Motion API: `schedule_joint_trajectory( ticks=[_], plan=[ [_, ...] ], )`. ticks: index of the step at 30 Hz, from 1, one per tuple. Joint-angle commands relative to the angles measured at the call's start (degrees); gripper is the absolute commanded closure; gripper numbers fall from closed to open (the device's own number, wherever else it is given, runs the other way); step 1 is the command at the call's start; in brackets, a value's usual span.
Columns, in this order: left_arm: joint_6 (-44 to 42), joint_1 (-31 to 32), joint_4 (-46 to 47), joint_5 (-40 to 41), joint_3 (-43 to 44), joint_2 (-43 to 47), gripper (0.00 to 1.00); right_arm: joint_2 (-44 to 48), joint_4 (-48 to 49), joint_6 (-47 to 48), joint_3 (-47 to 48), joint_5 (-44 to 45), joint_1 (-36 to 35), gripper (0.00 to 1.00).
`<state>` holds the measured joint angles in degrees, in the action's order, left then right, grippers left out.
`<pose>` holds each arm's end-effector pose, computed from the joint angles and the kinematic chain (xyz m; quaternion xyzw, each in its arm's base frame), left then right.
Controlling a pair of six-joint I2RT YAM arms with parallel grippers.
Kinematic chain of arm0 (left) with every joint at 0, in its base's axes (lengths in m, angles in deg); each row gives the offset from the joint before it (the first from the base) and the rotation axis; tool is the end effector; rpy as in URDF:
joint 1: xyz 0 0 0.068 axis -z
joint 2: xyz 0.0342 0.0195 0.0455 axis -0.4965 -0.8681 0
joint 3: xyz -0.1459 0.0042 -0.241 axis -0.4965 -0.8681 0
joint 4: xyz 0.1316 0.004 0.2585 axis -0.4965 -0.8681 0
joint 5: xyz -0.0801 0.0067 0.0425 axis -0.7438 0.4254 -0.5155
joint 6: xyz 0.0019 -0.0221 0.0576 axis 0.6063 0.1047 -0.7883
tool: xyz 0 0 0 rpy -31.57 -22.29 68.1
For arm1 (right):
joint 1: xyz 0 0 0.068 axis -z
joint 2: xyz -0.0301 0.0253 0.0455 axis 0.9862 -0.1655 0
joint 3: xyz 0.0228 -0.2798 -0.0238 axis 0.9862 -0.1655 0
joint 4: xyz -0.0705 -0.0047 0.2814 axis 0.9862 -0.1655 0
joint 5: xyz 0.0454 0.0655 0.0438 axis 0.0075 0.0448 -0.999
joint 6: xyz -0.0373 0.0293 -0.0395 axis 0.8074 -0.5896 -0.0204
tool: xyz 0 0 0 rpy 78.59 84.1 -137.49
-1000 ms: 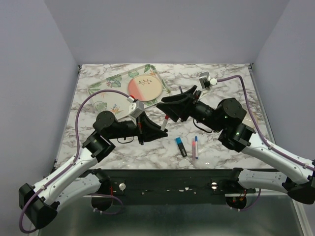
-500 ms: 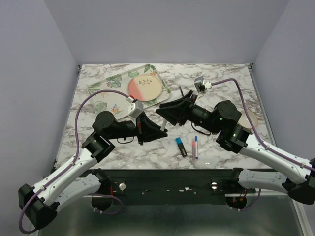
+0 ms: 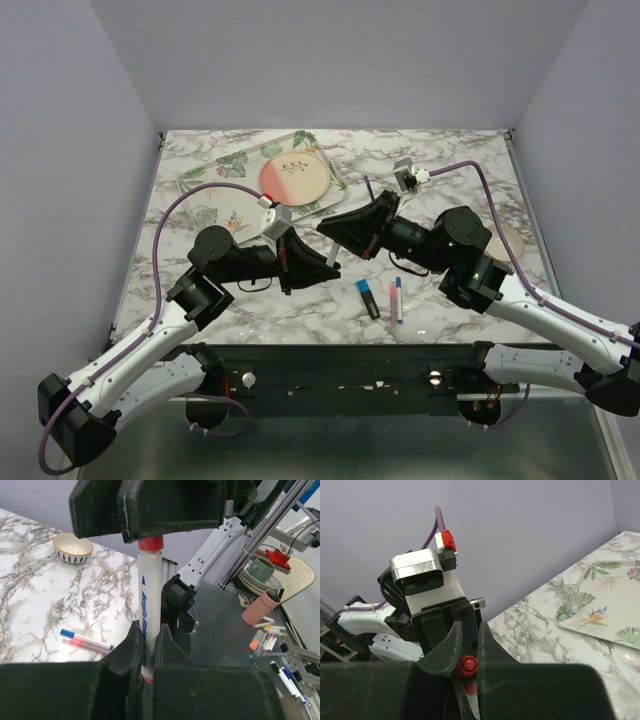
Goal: Insert the pens into the pen caps
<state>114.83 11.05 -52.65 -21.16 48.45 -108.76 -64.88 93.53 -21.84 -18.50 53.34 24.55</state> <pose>0.1450 -0.1682 0.3585 0.3412 0.5773 -0.6058 0.4281 0.1489 0.2343 0.4249 -0.2062 0.5906 0.5701 0.5326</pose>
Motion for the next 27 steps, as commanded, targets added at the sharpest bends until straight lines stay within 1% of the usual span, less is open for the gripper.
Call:
schedule_joint_trajectory(
  ticks=[1,2,7,10,14,18,20,21,27],
  plan=[
    [0.23,-0.30,2.46,-1.65,0.07,0.03,1.00,0.29,0.01,1.47,-0.74,-3.95,-0.15,0.96],
    [0.50,-0.21,2.63,-1.74,0.25,-0.06,1.00,0.20,-1.48,2.17,-0.57,-4.39,-0.24,0.99],
    [0.33,-0.48,4.65,-1.83,1.21,0.20,1.00,-0.33,-6.49,3.67,-0.65,-9.83,-0.15,0.99],
    [-1.78,-0.65,3.79,0.88,2.09,0.55,1.00,-1.20,-11.50,3.76,-0.12,-13.35,-0.24,0.99],
    [-4.33,-0.83,2.28,3.17,3.59,-0.15,1.00,-1.47,-17.22,2.54,-1.26,-13.71,-0.15,0.99],
    [-5.13,-1.00,3.33,5.29,4.29,-1.38,1.00,-1.03,-15.64,-0.89,-5.04,-13.88,-0.24,0.99],
    [-5.04,-1.27,4.57,5.90,4.90,-2.52,1.00,-0.68,-12.23,-2.64,-6.79,-13.62,-0.33,0.99],
    [-5.04,-1.27,5.00,5.56,5.34,-2.96,1.00,-0.59,-11.52,-3.00,-8.80,-12.93,-0.24,0.99],
    [-4.17,-2.93,7.02,5.56,9.12,-6.30,1.00,-1.29,-6.69,-4.67,-13.21,-13.18,-0.24,0.99]
  ],
)
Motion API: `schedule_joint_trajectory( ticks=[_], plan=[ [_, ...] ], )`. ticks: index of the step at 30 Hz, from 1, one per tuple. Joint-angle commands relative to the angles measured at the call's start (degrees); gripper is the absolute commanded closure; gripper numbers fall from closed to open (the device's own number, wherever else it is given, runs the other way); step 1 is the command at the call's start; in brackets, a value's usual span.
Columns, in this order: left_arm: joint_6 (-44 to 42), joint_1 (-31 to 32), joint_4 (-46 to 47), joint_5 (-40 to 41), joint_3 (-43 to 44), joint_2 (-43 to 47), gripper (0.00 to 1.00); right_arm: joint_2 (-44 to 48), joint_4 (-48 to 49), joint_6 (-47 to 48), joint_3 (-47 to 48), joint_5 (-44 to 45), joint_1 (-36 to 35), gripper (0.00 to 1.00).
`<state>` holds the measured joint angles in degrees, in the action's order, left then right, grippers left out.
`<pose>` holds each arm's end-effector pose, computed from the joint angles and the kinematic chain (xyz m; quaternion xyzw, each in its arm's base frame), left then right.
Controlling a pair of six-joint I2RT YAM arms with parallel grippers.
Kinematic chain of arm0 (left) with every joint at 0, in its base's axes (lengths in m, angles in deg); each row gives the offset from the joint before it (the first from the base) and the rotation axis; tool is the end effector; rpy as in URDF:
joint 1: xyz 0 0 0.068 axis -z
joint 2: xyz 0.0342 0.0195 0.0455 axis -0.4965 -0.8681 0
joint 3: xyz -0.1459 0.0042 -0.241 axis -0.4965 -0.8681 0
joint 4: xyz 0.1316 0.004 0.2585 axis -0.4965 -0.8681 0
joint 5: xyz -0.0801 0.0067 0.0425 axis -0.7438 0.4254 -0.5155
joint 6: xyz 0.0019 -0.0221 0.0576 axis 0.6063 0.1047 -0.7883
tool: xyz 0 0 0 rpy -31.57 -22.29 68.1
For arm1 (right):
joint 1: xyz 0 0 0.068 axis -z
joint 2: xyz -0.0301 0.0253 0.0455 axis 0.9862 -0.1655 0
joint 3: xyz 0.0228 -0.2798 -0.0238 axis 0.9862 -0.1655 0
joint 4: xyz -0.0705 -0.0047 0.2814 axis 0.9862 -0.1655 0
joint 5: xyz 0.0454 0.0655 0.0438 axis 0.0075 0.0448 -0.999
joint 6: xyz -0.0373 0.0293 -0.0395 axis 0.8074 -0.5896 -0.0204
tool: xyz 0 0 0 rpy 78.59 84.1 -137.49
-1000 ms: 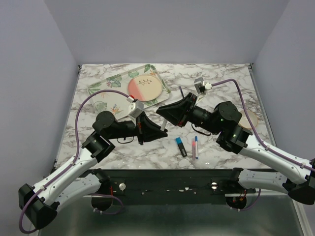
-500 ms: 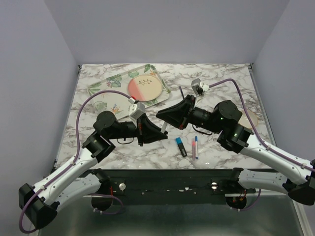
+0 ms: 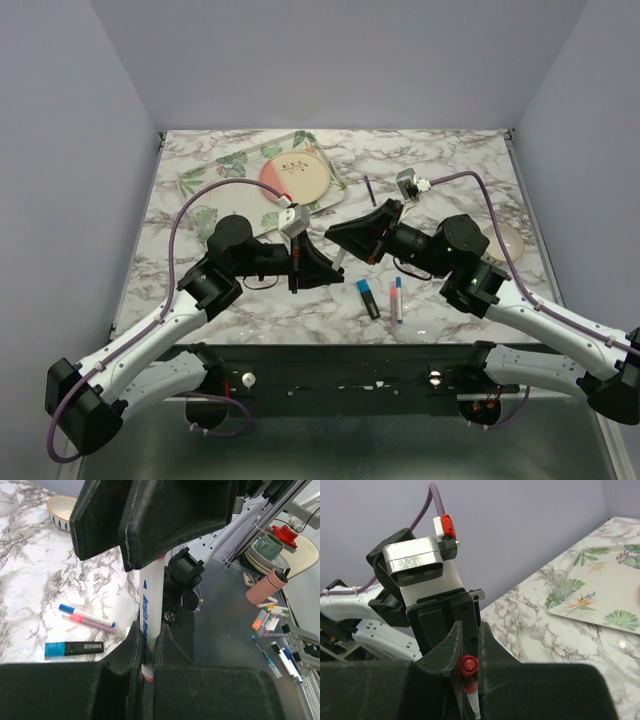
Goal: Insert the pens into the pen caps
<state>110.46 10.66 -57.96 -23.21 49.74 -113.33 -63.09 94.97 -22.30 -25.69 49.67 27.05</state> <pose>0.1588 -0.1795 0.3406 0.3594 0.6116 -0.5862 0.3914 0.1548 0.2269 0.3859 -0.2176 0.6151 0.5613 0.5091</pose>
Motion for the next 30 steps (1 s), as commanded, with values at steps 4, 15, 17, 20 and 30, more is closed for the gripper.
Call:
schedule_joint_trajectory(
  ticks=[4,15,17,20,30],
  plan=[
    [4.86,-4.03,18.47,4.72,8.98,-4.89,1.00,-3.87,-3.47,-5.27,-9.80,-11.08,-2.91,0.99],
    [6.36,-8.43,18.14,2.34,11.88,-8.15,1.00,-3.08,-8.56,-5.18,-13.41,-10.48,-3.79,0.99],
    [6.45,-9.22,17.97,2.34,12.76,-8.68,1.00,-3.79,-10.39,-4.83,-13.06,-10.21,-4.49,0.99],
    [5.75,-9.92,16.74,2.07,14.77,-9.55,1.00,-4.75,-9.53,-5.18,-13.76,-10.74,-5.54,0.99],
    [3.03,-10.98,13.13,4.44,21.28,-12.54,1.00,-9.68,-9.43,-7.65,-10.96,-13.82,-9.58,0.99]
  ],
)
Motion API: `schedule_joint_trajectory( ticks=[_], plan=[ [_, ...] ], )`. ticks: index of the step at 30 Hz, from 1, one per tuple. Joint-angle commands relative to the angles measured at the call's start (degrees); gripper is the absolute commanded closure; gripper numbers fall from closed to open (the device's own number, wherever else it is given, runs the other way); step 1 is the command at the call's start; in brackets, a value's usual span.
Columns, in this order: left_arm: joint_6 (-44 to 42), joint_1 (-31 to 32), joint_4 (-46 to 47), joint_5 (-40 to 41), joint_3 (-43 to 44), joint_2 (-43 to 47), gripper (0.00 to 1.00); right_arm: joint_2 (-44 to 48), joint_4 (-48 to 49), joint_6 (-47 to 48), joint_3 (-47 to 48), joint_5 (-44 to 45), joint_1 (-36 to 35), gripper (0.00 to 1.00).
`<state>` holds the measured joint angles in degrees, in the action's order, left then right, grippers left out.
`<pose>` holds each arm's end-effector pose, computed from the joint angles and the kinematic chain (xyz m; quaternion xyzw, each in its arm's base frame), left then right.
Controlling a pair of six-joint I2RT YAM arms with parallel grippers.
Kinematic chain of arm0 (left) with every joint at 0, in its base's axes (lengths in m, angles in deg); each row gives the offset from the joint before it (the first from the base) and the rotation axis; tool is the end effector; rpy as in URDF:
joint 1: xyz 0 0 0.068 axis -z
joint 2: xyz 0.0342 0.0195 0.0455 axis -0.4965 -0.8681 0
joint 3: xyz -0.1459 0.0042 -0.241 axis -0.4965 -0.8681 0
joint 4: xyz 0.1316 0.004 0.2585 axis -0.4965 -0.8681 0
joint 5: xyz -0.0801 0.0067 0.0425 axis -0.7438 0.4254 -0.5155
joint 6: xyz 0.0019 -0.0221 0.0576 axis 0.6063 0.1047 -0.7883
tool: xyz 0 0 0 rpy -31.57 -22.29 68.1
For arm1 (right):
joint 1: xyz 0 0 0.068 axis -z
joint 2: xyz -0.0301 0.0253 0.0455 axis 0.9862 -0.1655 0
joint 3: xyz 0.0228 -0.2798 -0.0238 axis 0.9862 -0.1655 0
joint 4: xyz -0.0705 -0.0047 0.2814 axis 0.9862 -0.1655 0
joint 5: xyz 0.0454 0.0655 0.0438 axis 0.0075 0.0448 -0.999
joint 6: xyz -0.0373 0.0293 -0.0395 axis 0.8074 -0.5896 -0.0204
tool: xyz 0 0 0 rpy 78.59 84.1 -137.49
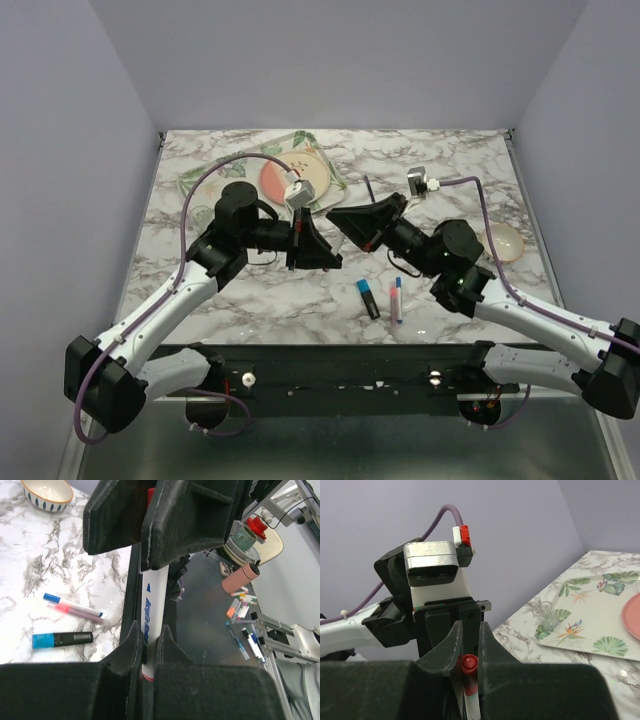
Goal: Insert the pens into the pen caps
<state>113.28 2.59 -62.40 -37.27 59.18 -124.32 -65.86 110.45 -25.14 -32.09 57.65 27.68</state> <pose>0.2078 -0.1796 0.3515 0.3574 0.6327 -0.6142 0.3076 0.1682 0.2290 0.3607 -0.1421 0.5918 0.5632 0.5590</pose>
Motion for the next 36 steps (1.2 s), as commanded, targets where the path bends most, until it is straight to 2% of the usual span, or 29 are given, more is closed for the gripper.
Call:
schedule_joint_trajectory(
  ticks=[1,5,9,14,15,17,20,21,24,29,33,34,36],
  plan=[
    [-0.23,-3.18,16.35,18.59,12.62,-2.07,1.00,-7.16,-26.04,-4.45,-4.11,-20.66,-10.66,0.99],
    [-2.95,-3.88,12.83,19.02,15.70,-2.96,1.00,-6.64,-30.08,-4.19,-3.14,-19.52,-11.54,0.99],
    [-2.08,-4.50,12.82,18.85,14.31,-2.87,1.00,-2.88,-30.88,-4.36,-3.76,-16.62,-11.72,0.99],
    [0.11,-4.41,12.56,17.45,9.57,-1.82,1.00,2.32,-37.55,-3.49,2.47,-3.98,-11.72,0.99],
    [0.64,-4.41,12.56,17.18,8.69,-1.47,1.00,3.20,-37.92,-3.40,3.53,-1.60,-11.72,0.92],
    [1.08,-4.32,11.51,17.27,5.88,-0.06,1.00,5.31,-37.92,-2.26,6.95,4.90,-11.72,0.88],
    [1.00,-4.41,9.05,19.20,2.28,2.57,1.00,8.11,-36.87,-1.82,9.94,14.39,-11.72,0.63],
    [1.00,-4.32,8.78,19.90,1.30,3.36,1.00,8.82,-36.34,-1.38,10.13,16.42,-11.72,0.45],
    [0.47,-4.41,5.62,22.27,-1.25,6.09,1.00,12.07,-35.20,-0.06,9.96,22.14,-11.72,0.26],
    [0.64,-4.32,0.44,27.72,-4.93,9.00,1.00,17.35,-36.69,-0.41,6.80,29.53,-11.72,0.15],
    [7.04,-4.32,-0.19,35.27,-9.15,8.82,1.00,20.08,-40.81,-2.77,4.42,33.66,-11.72,0.11],
    [12.02,-4.24,0.60,38.16,-10.30,8.56,1.00,20.60,-41.86,-3.48,4.24,35.32,-11.72,0.11],
    [15.57,-3.71,0.61,40.29,-13.11,6.63,1.00,20.87,-45.21,-5.85,3.72,36.65,-11.72,0.10]
  ],
)
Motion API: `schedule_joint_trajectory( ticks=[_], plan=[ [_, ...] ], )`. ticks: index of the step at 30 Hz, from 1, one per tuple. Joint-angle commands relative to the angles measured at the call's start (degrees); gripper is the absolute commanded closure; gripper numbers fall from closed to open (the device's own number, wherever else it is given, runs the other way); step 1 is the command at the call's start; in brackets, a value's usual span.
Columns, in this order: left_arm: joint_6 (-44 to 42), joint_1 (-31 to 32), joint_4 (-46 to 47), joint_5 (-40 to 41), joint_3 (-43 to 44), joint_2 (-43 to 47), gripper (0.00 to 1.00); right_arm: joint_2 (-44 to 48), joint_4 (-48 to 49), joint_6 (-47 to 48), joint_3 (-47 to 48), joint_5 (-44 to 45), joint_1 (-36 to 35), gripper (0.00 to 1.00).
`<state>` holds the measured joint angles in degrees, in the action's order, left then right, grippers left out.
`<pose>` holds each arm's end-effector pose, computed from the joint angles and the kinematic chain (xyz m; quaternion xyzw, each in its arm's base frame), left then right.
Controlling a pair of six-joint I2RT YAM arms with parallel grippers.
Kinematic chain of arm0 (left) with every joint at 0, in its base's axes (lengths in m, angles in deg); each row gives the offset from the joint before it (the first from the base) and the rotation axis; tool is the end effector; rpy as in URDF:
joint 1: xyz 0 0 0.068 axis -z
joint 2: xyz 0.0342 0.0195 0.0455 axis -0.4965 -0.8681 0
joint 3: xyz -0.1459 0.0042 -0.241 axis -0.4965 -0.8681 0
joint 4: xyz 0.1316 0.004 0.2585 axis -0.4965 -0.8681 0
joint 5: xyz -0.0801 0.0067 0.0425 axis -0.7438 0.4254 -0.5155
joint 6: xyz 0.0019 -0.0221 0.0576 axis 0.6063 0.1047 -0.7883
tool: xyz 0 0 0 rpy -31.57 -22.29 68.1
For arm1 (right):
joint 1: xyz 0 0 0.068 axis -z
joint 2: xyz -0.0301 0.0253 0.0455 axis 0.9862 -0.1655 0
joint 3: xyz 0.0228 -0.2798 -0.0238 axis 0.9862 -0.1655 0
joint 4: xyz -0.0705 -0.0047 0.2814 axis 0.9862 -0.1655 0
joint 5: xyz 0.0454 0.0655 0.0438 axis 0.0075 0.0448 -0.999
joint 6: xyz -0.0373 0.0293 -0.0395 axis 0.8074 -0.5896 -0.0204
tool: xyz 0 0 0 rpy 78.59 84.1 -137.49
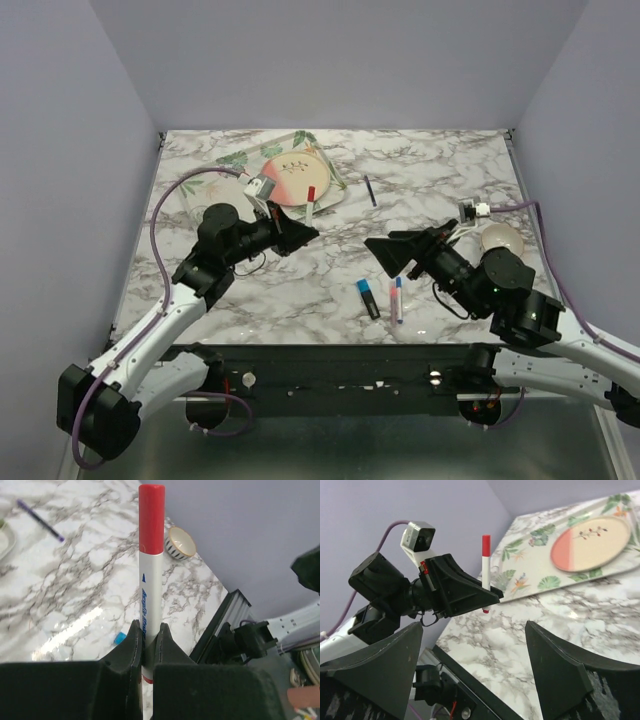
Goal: Insert the pens into the pen caps
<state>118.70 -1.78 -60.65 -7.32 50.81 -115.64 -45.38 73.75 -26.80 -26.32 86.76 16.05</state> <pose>0.2132 -0.1400 0.3334 0.1426 0.7164 -0.5012 0.4641 0.0990 0.1636 0.4038 -0.0249 0.6798 0.4599 0.5707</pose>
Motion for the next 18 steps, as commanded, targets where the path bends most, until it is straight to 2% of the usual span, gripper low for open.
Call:
schedule_joint_trajectory(
  ticks=[1,6,8,14,18],
  plan=[
    [13.30,1.71,-1.84,12.70,-5.44,-4.32,1.00,0.65,-9.30,-4.54,-2.14,7.80,-0.09,0.10],
    [21.32,7.07,4.73,17.72,-12.30,-12.15,1.00,0.57,-12.03,-5.34,-2.58,8.33,-0.09,0.09],
    [23.60,10.76,5.80,20.97,-12.48,-16.18,1.00,0.13,-14.12,-7.17,-2.41,10.16,-0.09,0.09],
    [31.16,13.67,8.08,21.69,-12.31,-24.36,0.95,-2.68,-22.57,-12.63,0.49,15.53,-0.09,0.09],
    [34.24,18.14,7.21,23.97,-11.96,-28.06,0.89,-2.51,-22.14,-12.63,-0.12,15.36,-0.09,0.08]
  ],
)
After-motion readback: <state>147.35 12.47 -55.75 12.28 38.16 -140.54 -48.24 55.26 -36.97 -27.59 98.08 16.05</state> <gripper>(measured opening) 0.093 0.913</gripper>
